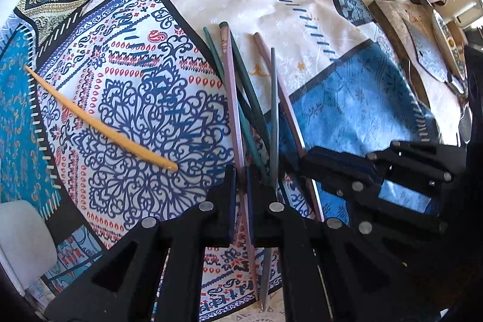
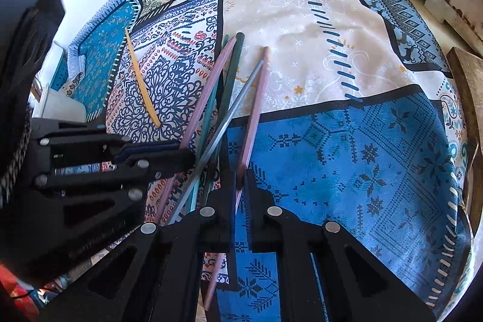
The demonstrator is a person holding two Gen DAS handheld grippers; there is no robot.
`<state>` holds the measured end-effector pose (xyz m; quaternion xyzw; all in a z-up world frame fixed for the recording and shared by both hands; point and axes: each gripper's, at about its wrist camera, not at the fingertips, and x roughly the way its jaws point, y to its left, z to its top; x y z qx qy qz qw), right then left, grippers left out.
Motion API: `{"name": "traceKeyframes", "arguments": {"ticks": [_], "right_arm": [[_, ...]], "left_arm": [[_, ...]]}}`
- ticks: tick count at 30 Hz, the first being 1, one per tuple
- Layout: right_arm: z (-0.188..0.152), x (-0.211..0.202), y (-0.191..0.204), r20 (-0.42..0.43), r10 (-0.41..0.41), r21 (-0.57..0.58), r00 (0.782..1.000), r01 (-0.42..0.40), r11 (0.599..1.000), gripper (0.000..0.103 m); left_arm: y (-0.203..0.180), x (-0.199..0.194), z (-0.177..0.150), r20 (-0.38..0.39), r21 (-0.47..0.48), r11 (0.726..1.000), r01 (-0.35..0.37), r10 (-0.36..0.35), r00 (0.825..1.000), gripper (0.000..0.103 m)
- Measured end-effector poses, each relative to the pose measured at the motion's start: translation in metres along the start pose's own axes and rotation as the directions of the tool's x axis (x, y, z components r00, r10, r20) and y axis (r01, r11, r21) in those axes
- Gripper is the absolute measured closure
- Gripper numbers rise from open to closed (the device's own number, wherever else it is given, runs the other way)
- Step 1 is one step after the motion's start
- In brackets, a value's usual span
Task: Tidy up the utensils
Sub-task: 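Lift both pink chopsticks off the mat toward the white cup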
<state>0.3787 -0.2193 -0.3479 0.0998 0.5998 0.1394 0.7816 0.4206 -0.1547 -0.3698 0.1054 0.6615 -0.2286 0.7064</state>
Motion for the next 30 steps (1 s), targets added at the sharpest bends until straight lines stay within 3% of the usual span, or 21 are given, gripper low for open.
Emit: {"name": "traceKeyframes", "arguments": {"ticks": [4,6,13,21,30], "right_arm": [[-0.001,-0.007,-0.004,0.016,-0.005,0.007,1.000,0.005,1.000,0.099],[-0.002,-0.010,-0.005,0.022,-0.008,0.011,1.000,0.008,1.000,0.099],[-0.006,-0.020,-0.012,0.034,-0.012,0.036,0.999,0.010,0.999,0.100],[-0.006,-0.043,-0.007,0.078,-0.001,0.045,0.997,-0.002,0.999,0.102],[-0.005,-0.019,-0.004,0.021,-0.127,0.003,0.992,0.127,0.992,0.101]], "left_arm": [[0.011,-0.005,0.006,0.006,-0.031,0.999,0.011,-0.010,1.000,0.099],[0.018,-0.018,-0.012,0.033,-0.034,0.999,-0.009,0.010,0.999,0.099],[0.015,-0.052,-0.030,0.133,-0.040,0.999,-0.022,0.028,0.991,0.099],[0.017,-0.104,-0.055,0.264,-0.080,0.997,-0.004,0.025,0.964,0.099],[0.035,-0.140,-0.084,0.371,-0.144,0.990,-0.003,0.057,0.927,0.099]]}}
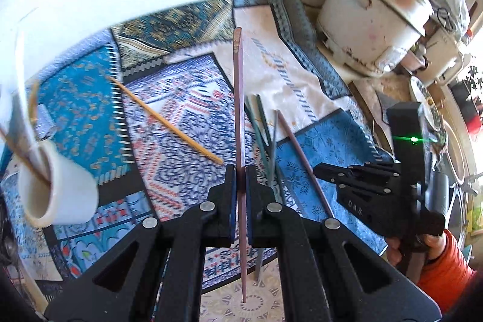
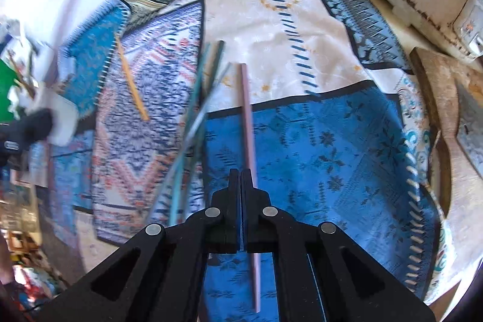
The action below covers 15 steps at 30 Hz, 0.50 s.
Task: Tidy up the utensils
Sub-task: 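Lift both pink chopsticks off the mat toward the white cup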
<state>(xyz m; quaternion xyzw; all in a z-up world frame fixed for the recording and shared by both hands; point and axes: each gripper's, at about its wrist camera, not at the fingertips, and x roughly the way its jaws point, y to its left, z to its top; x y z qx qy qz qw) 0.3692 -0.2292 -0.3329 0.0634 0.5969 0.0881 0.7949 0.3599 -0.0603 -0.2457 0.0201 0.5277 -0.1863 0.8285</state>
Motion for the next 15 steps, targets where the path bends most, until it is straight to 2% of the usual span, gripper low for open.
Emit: {"name": "traceKeyframes", "arguments": {"ticks": [1,3,4,6,8,15], "right_arm": [[0.002,0.002,-0.003,-0.009,0.007,0.008,1.000,-0.007,1.000,0.100],[0.009,0.007,-0.007,-0.023,0.016,0.027,1.000,-0.015,1.000,0.089],[0.013,0.011,-0.009,-0.025,0.001,0.028,1.000,0.000,1.000,0.086],[0.018,0.018,-0.009,-0.042,-0.031,0.017,0.999,0.032,0.999,0.086],[0.023,0.020,-0.009,-0.045,-0.019,0.011,0.999,0.019,1.000,0.086],[0.044,0.031,0.006,-0.062,-0.060,-0.057,0.996,0.056,0.997,0.086]], "left_arm": [[0.004,-0.004,-0.002,0.011,-0.012,1.000,0.001,-0.001,1.000,0.099],[0.012,-0.011,-0.006,0.034,-0.034,0.999,-0.006,0.007,0.999,0.099],[0.015,-0.014,-0.008,0.044,-0.044,0.999,-0.012,0.014,0.999,0.099],[0.021,-0.020,-0.011,0.057,-0.067,0.998,-0.013,0.016,0.998,0.099],[0.027,-0.026,-0.015,0.070,-0.092,0.996,-0.013,0.019,0.997,0.099],[0.042,-0.038,-0.026,0.097,-0.145,0.989,-0.025,0.039,0.995,0.099]]}}
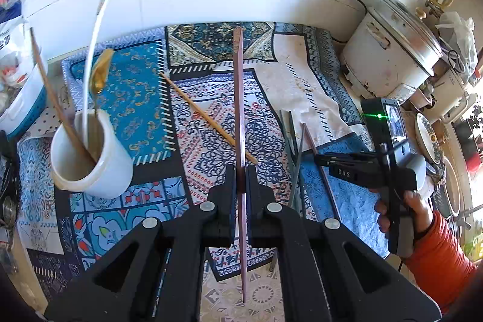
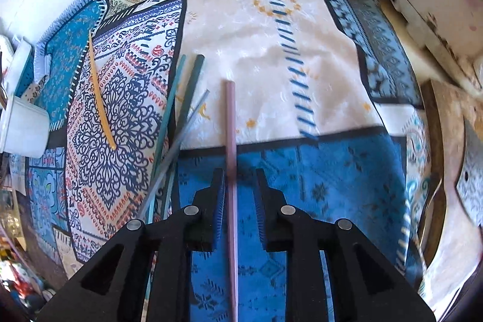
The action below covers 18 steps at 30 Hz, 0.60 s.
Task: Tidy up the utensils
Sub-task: 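Lift both pink chopsticks off the mat toward the white cup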
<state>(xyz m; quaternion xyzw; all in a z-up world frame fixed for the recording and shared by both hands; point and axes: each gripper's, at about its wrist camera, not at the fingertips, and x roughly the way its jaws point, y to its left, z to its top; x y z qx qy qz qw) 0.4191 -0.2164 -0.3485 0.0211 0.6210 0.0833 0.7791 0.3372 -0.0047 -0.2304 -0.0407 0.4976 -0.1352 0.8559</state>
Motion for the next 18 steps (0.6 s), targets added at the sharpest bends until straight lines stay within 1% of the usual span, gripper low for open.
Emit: {"name": "traceKeyframes", "arguments": {"ticks": [3,4,5,7,9,10,12,13,18], "right_arm": [[0.007,0.003,0.003,-0.007,0.003,-0.002,1.000,-0.003,1.000,0.086],[0.010,0.004,0.003,-0.007,-0.001,0.003,1.000,0.001,1.000,0.088],[0.012,0.005,0.003,-0.007,-0.010,0.008,1.000,0.010,1.000,0.096],[0.015,0.006,0.000,-0.014,0.006,0.031,1.000,-0.005,1.000,0.097],[0.015,0.005,-0.001,-0.008,0.003,0.048,1.000,-0.003,0.999,0.097],[0.018,0.003,-0.003,0.004,0.005,0.054,1.000,-0.006,0.999,0.097],[0.014,-0.008,-0.005,0.036,0.011,0.066,0.999,-0.013,0.998,0.097],[0.003,-0.020,-0.013,0.052,0.016,0.067,0.999,-0.020,0.998,0.097],[-0.008,-0.062,-0.004,0.154,0.025,0.076,0.988,-0.037,0.996,0.097]], "left_arm": [[0.005,-0.006,-0.002,0.012,-0.016,1.000,-0.005,0.005,1.000,0.099],[0.007,-0.007,-0.003,0.016,-0.022,1.000,-0.005,0.005,1.000,0.099],[0.009,-0.009,-0.003,0.022,-0.028,1.000,-0.007,0.007,1.000,0.099],[0.013,-0.013,-0.004,0.033,-0.038,0.999,-0.009,0.010,0.999,0.099],[0.016,-0.017,-0.003,0.045,-0.047,0.999,-0.013,0.015,0.999,0.099],[0.018,-0.020,-0.003,0.053,-0.051,0.999,-0.015,0.017,0.998,0.099],[0.022,-0.027,-0.002,0.070,-0.057,0.998,-0.019,0.023,0.997,0.099],[0.023,-0.031,-0.002,0.080,-0.058,0.998,-0.024,0.029,0.996,0.099],[0.034,-0.051,0.002,0.131,-0.065,0.997,-0.042,0.050,0.990,0.099]]}}
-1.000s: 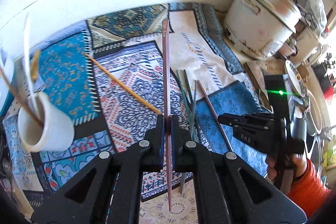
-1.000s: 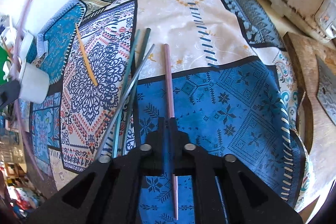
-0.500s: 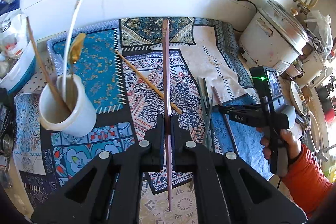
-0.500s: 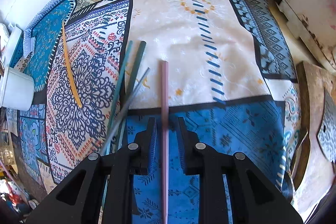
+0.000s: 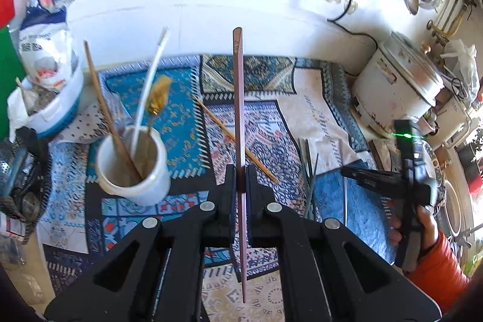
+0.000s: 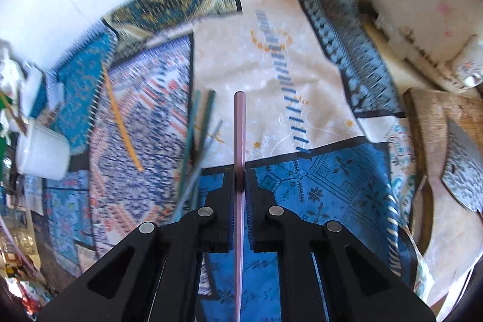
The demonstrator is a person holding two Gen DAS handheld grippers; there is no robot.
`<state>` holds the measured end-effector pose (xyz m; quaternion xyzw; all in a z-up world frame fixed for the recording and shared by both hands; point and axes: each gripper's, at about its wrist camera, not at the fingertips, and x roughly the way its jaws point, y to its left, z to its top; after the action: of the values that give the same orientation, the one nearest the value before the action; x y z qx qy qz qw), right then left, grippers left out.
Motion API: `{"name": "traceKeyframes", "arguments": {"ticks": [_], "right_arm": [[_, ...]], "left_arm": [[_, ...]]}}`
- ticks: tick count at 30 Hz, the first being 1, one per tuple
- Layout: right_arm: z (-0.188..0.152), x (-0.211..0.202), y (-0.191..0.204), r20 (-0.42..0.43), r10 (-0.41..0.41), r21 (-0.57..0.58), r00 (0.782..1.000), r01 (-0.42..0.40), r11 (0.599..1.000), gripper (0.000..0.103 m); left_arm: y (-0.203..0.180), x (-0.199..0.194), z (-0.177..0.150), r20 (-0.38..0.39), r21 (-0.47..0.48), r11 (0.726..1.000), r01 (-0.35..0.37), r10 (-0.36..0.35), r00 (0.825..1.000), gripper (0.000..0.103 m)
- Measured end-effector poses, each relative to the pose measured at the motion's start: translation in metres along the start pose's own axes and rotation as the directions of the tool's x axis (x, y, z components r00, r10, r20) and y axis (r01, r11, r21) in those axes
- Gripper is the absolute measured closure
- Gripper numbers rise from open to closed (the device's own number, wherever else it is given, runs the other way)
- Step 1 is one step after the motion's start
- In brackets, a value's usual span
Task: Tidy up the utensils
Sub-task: 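Lift both pink chopsticks off the mat toward the white cup, then insert both pink chopsticks into the white cup and open both tools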
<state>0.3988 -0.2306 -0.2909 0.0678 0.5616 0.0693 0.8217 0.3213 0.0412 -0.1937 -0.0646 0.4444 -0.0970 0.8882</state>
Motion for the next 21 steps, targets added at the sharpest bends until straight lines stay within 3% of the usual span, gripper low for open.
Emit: {"name": "traceKeyframes", "arguments": {"ticks": [5,10,21], "right_arm": [[-0.004,-0.048,0.023,0.125,0.027,-0.023,0.992,-0.024,0.999,0.097],[0.002,-0.094,0.054,0.240,0.063,-0.084,0.969,-0.044,0.995,0.097],[0.027,-0.147,0.132,0.388,0.179,-0.221,0.904,-0.097,0.970,0.099]], "left_arm": [[0.010,-0.021,0.009,0.067,-0.015,1.000,-0.014,0.015,0.998,0.099],[0.019,-0.043,0.017,0.142,-0.019,0.999,-0.036,0.038,0.989,0.099],[0.052,-0.087,0.043,0.299,-0.055,0.994,-0.089,0.102,0.949,0.099]]}}
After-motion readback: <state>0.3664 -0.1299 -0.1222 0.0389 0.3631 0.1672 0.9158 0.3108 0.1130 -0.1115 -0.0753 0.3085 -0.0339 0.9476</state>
